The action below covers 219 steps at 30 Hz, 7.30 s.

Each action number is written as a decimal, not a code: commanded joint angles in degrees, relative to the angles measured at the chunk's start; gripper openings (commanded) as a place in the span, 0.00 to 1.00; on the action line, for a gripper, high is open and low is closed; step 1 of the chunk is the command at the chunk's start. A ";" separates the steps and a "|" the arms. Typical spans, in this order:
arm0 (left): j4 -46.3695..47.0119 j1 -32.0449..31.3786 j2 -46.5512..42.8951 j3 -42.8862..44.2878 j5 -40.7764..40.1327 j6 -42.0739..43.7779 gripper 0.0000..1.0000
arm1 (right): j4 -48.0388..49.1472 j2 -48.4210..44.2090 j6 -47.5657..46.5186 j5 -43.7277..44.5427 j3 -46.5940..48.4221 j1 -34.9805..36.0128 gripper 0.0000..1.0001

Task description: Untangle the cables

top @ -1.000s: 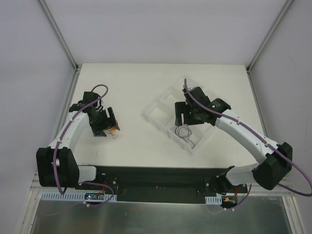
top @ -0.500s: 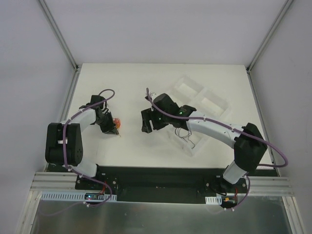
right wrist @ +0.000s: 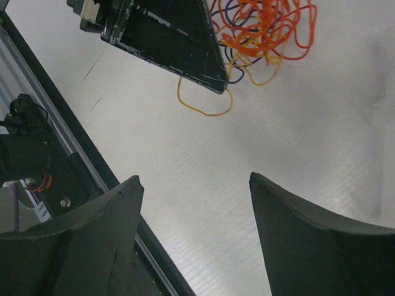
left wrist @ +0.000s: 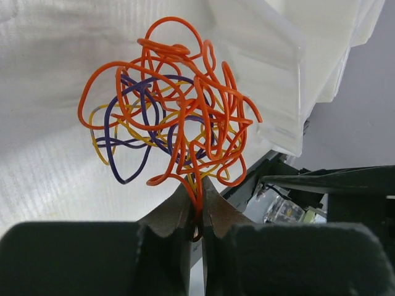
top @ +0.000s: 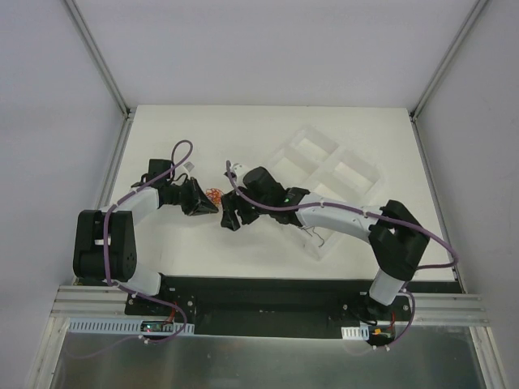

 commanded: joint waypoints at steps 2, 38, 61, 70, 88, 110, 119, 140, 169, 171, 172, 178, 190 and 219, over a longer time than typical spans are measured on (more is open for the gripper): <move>2.90 0.25 -0.74 -1.10 4.57 -1.03 0.07 | 8.95 5.00 -8.22 1.70 2.57 2.55 0.71; 6.15 0.25 -1.98 -2.77 5.27 -3.93 0.11 | 11.59 13.89 -10.88 10.41 7.67 4.75 0.22; 4.92 2.54 -10.49 -4.00 -1.50 -1.82 0.59 | 10.46 -4.22 -3.23 5.06 -0.60 4.57 0.00; 14.23 2.36 -42.19 -20.25 -8.88 -10.95 0.53 | 3.68 -5.71 2.83 -3.37 5.12 0.80 0.00; 18.63 -1.68 -41.70 -17.19 -0.79 -10.78 0.91 | -0.97 -3.52 6.53 -14.20 11.45 -2.63 0.00; 17.33 -7.75 -21.07 -12.97 -18.79 -14.12 0.94 | -0.80 -8.25 11.45 -16.75 15.84 -0.96 0.00; 18.72 -6.61 -15.23 -14.37 -17.50 -15.79 0.91 | -7.20 -11.78 8.12 -13.24 27.26 -2.28 0.00; 8.52 -4.94 -55.23 -12.44 -17.85 -12.01 0.90 | -4.23 -6.07 10.66 -15.34 22.52 -5.53 0.00; 30.83 -8.10 -43.39 -12.70 -13.72 -17.29 0.98 | 11.67 -4.13 27.26 -23.86 18.22 -5.45 0.00; 34.87 -8.80 -40.31 -12.96 -12.58 -17.37 0.95 | 12.73 -3.52 28.41 -23.87 18.30 -5.01 0.00; 35.76 -9.24 -39.08 -12.97 -12.57 -17.03 0.92 | 13.09 -3.34 28.76 -23.69 18.39 -4.83 0.00; 24.62 -9.24 -32.31 -14.72 -25.55 -13.42 0.54 | 12.57 -4.30 28.68 -22.99 20.67 -4.65 0.00; 21.97 -4.94 -16.30 -19.38 -27.07 -13.77 0.28 | 7.38 -6.86 24.63 -21.31 29.81 -5.18 0.00; 19.07 -2.92 -14.37 -21.49 -31.73 -15.18 0.25 | -21.10 -21.88 -1.90 -3.74 51.53 -6.50 0.00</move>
